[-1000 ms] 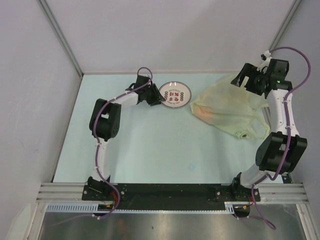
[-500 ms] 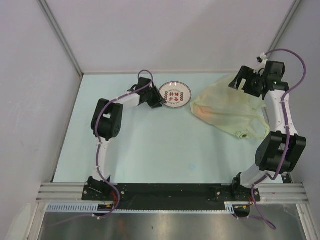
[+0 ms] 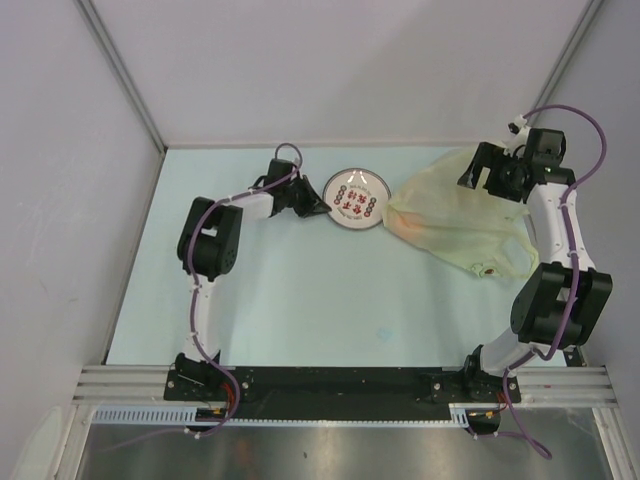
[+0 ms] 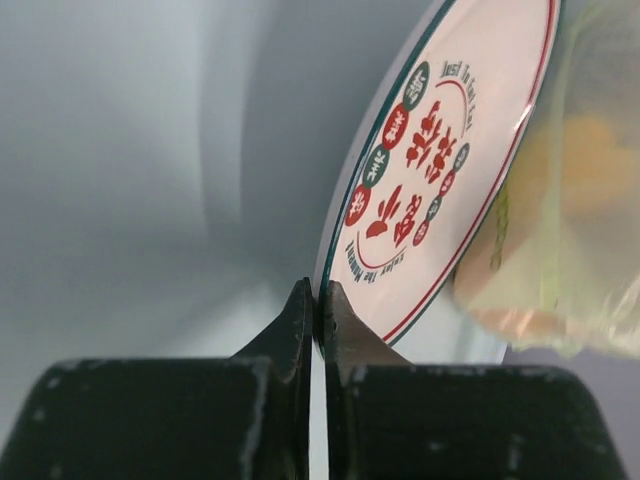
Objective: Take the fake fruits out of the plastic bag
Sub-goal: Pick up the plate at the center of the board, then place the plate at the center of the board.
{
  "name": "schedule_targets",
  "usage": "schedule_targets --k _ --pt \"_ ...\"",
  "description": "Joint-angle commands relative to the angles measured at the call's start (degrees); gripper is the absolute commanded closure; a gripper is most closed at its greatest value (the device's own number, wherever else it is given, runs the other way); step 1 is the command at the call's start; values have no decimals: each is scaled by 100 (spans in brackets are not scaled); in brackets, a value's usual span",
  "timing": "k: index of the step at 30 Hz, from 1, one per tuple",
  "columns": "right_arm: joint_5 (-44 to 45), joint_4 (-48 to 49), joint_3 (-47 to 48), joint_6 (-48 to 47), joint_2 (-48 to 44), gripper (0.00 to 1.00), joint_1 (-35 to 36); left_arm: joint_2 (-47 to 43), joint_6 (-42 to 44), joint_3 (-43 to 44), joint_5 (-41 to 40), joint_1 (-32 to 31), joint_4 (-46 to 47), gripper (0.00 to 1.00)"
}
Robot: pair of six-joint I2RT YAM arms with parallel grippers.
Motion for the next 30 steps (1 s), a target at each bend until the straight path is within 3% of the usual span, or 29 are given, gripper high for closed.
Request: schedule_targets --k 1,4,8,14,23,25,30 --pt "-60 125 144 -172 -372 0 49 -1193 734 -1122 842 164 -787 100" --pt "-96 90 232 -233 -390 0 181 -1677 1077 -2009 1572 279 -1429 100" --pt "-87 2 224 -374 -460 0 392 -2162 1982 -2662 1670 323 -2384 100" --pt "-596 309 661 468 -522 0 577 -2741 2362 -3698 1592 288 -2292 100" --pt "-1308 1046 3569 2815 373 0 349 -3568 2783 -4701 1152 157 -2493 100" --pt "-1178 1100 4576 3288 751 0 348 -3612 2871 -4807 1116 86 -2493 100" --pt "-957 1215 5988 4107 1244 0 348 -3673 3003 -4842 915 -72 -2450 99"
